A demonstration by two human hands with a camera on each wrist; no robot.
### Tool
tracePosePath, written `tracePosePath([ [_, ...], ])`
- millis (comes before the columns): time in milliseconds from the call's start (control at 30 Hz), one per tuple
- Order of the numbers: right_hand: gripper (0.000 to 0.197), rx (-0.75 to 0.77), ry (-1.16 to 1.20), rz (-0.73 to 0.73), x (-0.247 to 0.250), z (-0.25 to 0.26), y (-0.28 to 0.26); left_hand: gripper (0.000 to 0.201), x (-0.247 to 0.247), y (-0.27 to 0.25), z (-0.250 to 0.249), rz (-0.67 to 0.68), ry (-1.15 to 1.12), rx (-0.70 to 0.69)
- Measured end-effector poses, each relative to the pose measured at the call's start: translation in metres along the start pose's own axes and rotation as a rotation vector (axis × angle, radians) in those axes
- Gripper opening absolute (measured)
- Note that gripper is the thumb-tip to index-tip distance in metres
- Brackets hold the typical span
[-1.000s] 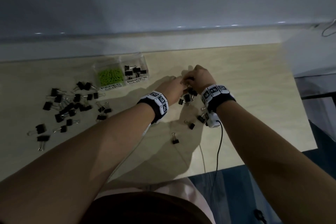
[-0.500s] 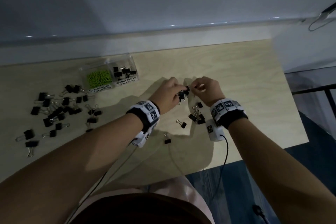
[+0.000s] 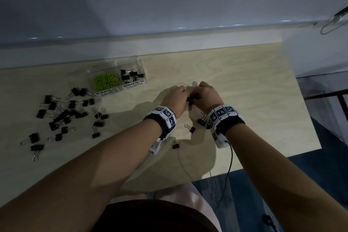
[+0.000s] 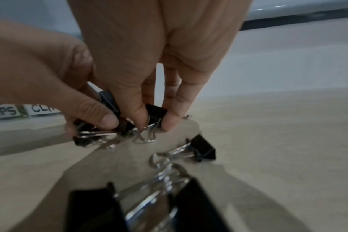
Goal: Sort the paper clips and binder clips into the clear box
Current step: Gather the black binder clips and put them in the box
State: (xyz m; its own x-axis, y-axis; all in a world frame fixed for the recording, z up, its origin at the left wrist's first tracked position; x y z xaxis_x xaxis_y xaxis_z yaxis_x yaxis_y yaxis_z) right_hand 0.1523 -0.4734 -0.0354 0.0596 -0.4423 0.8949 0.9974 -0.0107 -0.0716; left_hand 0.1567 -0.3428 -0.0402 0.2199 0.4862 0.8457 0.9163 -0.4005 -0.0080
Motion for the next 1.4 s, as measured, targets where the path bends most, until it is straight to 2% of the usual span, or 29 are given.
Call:
tracePosePath([
  [133,0.008,-0.031,0.003,-0.023,-0.002,-0.002,-0.005,0.013,0.013,-0.003,0.016,-0.032,-0.079,0.097],
  [267,0.010,0.003,0.066,-0.125,-0.001,0.001,-0.016,0.013,0.048,-0.012,0.032,-0.161,-0.189,0.147],
  [433,0.023,0.078,-0.030,-0.007,-0.013,0.020,-0.019,0.011,0.112,-0.003,0.064,-0.391,-0.192,0.192],
  [500,0.025,0.092,-0.090,0.026,-0.018,0.026,-0.018,0.013,0.126,0.001,0.087,-0.429,-0.131,0.248],
  [600,0.028,0.084,-0.133,0.062,-0.019,0.032,-0.015,0.016,0.129,0.000,0.112,-0.331,-0.031,0.316],
  [667,0.028,0.065,-0.151,0.101,-0.018,0.034,-0.012,0.021,0.126,-0.006,0.115,-0.292,0.034,0.308],
  [733,0.023,0.049,-0.137,0.110,-0.016,0.036,-0.010,0.024,0.123,-0.017,0.105,-0.328,0.084,0.243],
  [800,0.015,-0.007,-0.087,0.103,-0.012,0.033,-0.007,0.021,0.112,-0.029,0.079,-0.341,0.117,0.107],
  [867,0.009,-0.088,-0.017,0.066,-0.005,0.027,-0.002,0.019,0.085,-0.043,0.050,-0.210,0.091,-0.041],
  [933,0.006,-0.181,0.088,0.016,0.008,0.026,0.005,0.027,0.049,-0.051,0.027,0.004,0.031,-0.157],
  [1000,0.008,-0.244,0.168,-0.017,0.021,0.032,0.019,0.037,0.021,-0.051,0.012,0.202,0.082,-0.263],
  [1067,0.010,-0.220,0.189,-0.043,0.034,0.047,0.036,0.036,0.009,-0.048,0.001,0.299,0.189,-0.333],
  [1167,0.013,-0.162,0.264,-0.070,0.040,0.078,0.065,0.031,0.013,-0.047,0.004,0.321,0.255,-0.327],
  [1300,0.016,-0.073,0.387,-0.048,0.028,0.133,0.091,0.023,0.023,-0.055,0.050,0.289,0.156,-0.228],
  [1400,0.014,-0.021,0.399,0.007,0.007,0.169,0.096,0.032,0.037,-0.067,0.082,0.232,0.105,-0.146],
])
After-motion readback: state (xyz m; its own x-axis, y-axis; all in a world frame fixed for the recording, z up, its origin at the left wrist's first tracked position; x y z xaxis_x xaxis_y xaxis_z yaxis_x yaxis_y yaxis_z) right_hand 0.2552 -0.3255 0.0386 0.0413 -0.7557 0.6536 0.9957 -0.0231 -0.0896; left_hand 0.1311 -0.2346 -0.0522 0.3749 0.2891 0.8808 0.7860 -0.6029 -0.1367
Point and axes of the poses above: each hand's wrist, its own y-axis towards the middle knuckle, its own x-axis out of the back of the hand, z = x × y, the point moved 2 cm from there along y, towards the middle knuckle, and after that the axes turned 13 degrees about -z, right-handed, at the moved point
